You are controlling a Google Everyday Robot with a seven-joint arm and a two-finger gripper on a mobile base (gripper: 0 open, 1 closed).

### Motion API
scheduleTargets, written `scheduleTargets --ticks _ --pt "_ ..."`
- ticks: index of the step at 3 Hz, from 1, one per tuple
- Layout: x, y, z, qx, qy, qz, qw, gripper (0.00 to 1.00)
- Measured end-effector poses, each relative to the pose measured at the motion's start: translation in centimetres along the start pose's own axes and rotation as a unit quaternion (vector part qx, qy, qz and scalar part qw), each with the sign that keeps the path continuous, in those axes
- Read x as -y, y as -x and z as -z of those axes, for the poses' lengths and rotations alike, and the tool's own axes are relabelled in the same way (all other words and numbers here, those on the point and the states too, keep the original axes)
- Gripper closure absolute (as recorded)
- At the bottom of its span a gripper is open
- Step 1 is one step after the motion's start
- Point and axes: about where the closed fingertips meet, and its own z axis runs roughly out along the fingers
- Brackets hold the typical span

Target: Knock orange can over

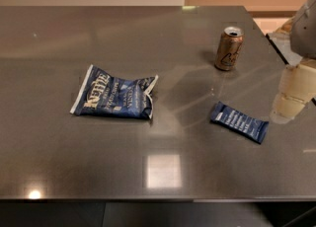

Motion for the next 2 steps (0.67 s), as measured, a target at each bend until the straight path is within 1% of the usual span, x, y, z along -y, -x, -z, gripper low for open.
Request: scheduleTargets --ticks 1,2 --pt "0.3 0.1 0.1 0.001 -0.001 -0.001 1.0 0.0" --pt "2.6 0.5 -0.9 0.017 -0.008 -0.029 0.9994 0.0"
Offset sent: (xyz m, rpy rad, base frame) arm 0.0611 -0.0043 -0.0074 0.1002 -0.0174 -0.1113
